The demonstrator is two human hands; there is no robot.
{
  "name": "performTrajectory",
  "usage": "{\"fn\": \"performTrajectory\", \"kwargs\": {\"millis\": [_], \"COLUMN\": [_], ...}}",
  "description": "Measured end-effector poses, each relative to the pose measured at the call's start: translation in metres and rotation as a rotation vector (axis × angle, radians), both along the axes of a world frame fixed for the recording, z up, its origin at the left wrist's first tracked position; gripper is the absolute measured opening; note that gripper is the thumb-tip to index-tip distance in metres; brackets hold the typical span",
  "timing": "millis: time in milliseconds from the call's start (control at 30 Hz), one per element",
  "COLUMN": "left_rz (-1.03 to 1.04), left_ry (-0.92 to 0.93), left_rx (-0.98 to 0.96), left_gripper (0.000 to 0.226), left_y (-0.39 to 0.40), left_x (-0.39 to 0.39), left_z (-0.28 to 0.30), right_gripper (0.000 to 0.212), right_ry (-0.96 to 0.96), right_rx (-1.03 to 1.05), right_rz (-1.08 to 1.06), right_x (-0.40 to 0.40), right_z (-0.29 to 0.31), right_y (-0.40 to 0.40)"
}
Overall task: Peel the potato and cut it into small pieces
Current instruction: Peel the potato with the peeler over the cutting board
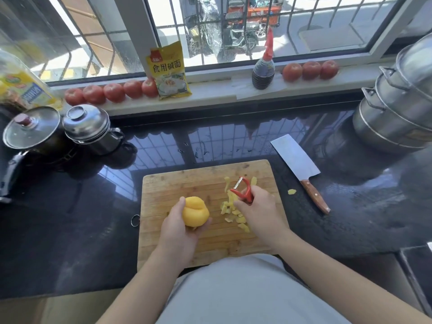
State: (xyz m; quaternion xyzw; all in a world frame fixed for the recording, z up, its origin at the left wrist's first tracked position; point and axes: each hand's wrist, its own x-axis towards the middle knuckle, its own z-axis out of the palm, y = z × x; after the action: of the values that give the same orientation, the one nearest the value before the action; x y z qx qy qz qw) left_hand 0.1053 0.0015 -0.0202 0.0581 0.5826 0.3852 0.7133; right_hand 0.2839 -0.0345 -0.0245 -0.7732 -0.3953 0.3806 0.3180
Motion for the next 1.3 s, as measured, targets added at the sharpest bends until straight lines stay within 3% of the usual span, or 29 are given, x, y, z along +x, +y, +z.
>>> {"fn": "performTrajectory", "kwargs": {"millis": [67, 133, 200, 267, 367, 467, 567, 633, 700, 800, 1300], "left_rz": [0.036, 0.001, -0.046, -0.103, -0.192, -0.295, -0.373, -0.417, -0.435, -0.458, -0.379], "left_ry": [-0.107, -0.157, -0.188, -0.221, -0.267, -0.276, -0.252, -0.251, -0.246, -0.227, -0.07], "left_rx": [-0.065, -0.078, -0.085, -0.087, -0.063, -0.019, 0.021, 0.039, 0.053, 0.084, 0.081], "left_gripper": [0.031, 0.036, 0.043, 0.049, 0.049, 0.05, 0.045, 0.044, 0.043, 0.041, 0.035], "left_y": [0.002, 0.0, -0.003, -0.005, -0.005, -0.006, -0.006, -0.006, -0.006, -0.007, -0.012], "left_x": [-0.007, -0.011, -0.011, -0.011, -0.013, -0.014, -0.011, -0.008, -0.004, 0.003, 0.016], "left_z": [0.0, -0.002, -0.003, 0.0, 0.002, 0.005, 0.007, 0.008, 0.007, 0.005, 0.018], "right_gripper": [0.024, 0.023, 0.026, 0.025, 0.021, 0.015, 0.005, 0.015, 0.01, 0.019, 0.023], "right_ry": [-0.157, -0.332, -0.327, -0.285, -0.356, -0.48, -0.751, -0.91, -1.001, -1.072, -1.211], "right_rx": [0.034, -0.094, -0.288, -0.317, -0.174, 0.105, 0.366, 0.443, 0.486, 0.514, 0.578], "right_rz": [0.01, 0.144, 0.211, 0.2, 0.24, 0.539, 0.889, 0.976, 0.903, 0.787, 0.687], "right_x": [0.009, 0.016, 0.024, 0.031, 0.04, 0.043, 0.05, 0.048, 0.039, 0.022, -0.001], "right_z": [-0.009, -0.021, -0.028, -0.027, -0.021, -0.003, 0.019, 0.027, 0.035, 0.036, 0.019], "right_y": [0.001, 0.003, 0.003, 0.0, -0.003, -0.002, 0.007, 0.013, 0.016, 0.012, -0.004]}}
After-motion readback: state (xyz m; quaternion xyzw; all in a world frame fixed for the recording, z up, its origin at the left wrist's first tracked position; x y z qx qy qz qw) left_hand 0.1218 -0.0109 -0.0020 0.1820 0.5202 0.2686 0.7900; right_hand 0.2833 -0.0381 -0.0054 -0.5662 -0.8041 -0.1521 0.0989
